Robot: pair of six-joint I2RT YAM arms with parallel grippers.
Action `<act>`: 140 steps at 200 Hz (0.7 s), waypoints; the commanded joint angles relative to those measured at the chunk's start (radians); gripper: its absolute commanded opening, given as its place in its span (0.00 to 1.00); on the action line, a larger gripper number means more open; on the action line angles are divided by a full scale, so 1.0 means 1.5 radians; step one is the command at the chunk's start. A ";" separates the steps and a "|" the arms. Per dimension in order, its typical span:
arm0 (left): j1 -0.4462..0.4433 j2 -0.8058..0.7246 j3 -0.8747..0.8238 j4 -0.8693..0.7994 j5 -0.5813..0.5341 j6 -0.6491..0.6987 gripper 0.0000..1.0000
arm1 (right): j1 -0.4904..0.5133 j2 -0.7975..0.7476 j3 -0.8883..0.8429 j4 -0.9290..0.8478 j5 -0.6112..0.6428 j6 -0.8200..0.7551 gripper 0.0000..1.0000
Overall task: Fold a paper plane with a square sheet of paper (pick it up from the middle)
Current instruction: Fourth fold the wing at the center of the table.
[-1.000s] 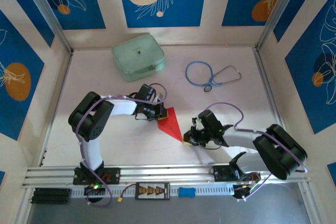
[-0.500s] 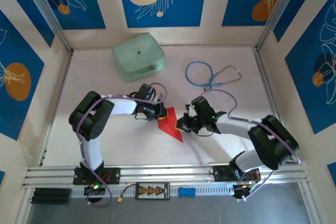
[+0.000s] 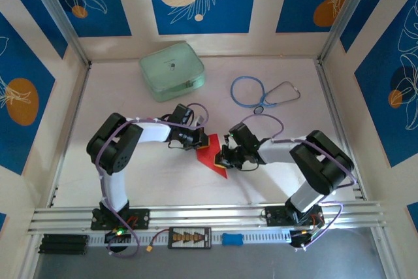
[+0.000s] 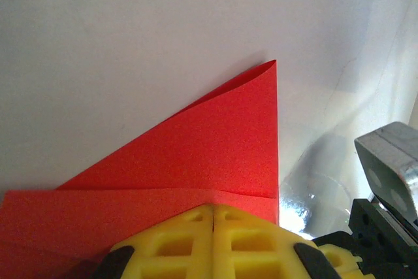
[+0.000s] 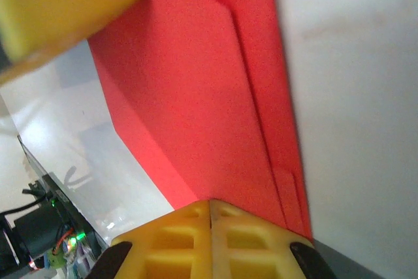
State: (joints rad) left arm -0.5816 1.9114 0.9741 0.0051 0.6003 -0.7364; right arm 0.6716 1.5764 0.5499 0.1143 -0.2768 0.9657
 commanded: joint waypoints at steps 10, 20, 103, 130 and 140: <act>0.012 0.028 0.003 -0.045 -0.039 0.020 0.05 | 0.005 -0.054 -0.096 -0.062 -0.012 0.008 0.05; 0.012 0.028 0.005 -0.046 -0.039 0.022 0.05 | 0.004 -0.072 -0.113 -0.065 -0.013 0.011 0.05; 0.012 0.025 0.005 -0.043 -0.030 0.025 0.05 | -0.035 -0.200 -0.083 -0.089 -0.023 0.004 0.05; 0.012 0.025 0.008 -0.044 -0.024 0.025 0.05 | -0.049 -0.136 -0.039 -0.040 -0.045 0.008 0.06; 0.011 0.024 0.008 -0.044 -0.023 0.026 0.06 | -0.046 -0.109 -0.025 -0.029 -0.046 0.008 0.06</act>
State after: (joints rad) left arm -0.5797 1.9144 0.9791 -0.0010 0.6102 -0.7242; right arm 0.6060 1.3357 0.4583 0.0322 -0.3069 0.9775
